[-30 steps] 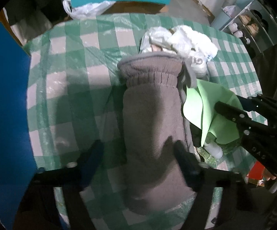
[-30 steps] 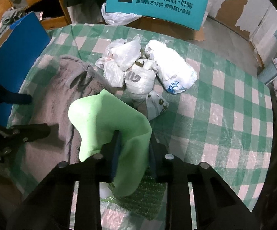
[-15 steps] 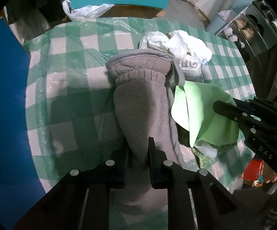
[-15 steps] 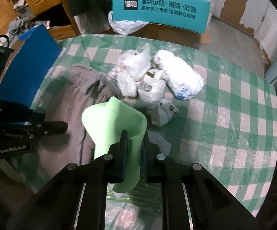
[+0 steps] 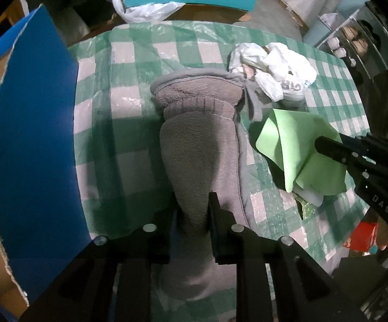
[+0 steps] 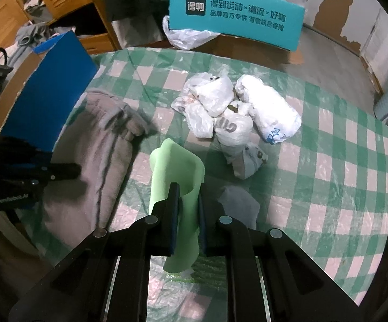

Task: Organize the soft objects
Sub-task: 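Close the left tool on the grey sock while the right tool grasps the green cloth, then carry the grey sock with the left tool while the right tool carries the green cloth to the box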

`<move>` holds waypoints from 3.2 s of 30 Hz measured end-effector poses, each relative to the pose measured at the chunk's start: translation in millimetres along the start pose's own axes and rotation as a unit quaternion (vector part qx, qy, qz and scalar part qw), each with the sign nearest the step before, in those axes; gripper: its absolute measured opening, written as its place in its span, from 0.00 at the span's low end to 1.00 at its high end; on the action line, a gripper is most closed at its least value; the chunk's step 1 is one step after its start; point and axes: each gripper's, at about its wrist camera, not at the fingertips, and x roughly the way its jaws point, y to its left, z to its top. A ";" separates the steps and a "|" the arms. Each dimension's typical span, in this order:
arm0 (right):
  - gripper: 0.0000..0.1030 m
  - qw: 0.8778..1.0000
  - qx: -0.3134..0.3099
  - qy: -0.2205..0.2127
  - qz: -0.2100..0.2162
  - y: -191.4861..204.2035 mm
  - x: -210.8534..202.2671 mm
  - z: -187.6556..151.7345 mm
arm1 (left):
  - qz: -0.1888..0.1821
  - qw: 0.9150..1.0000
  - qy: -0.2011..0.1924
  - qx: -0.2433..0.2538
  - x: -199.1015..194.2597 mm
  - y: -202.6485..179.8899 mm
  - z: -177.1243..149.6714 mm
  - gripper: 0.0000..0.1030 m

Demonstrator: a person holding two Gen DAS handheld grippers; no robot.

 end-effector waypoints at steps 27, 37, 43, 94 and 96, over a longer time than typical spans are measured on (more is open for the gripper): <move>0.23 1.000 0.003 0.020 -0.001 -1.8 20.7 -1.4 | 0.012 1.000 -0.009 0.004 18.0 -15.7 13.9 0.25; 0.08 1.000 0.005 0.005 -0.002 5.5 4.7 0.8 | 0.007 0.999 -0.040 0.025 -5.4 -20.1 10.1 0.15; 0.08 1.000 -0.001 -0.014 -0.003 15.1 -11.8 5.1 | 0.009 0.998 -0.056 0.036 -22.3 -23.5 3.1 0.15; 0.08 0.991 -0.042 -0.127 0.006 106.1 -122.1 47.2 | 0.041 0.972 -0.229 0.029 -183.3 40.7 -43.6 0.15; 0.08 0.991 -0.045 -0.128 0.008 112.7 -122.1 50.1 | 0.043 0.971 -0.235 0.022 -188.3 48.2 -46.5 0.15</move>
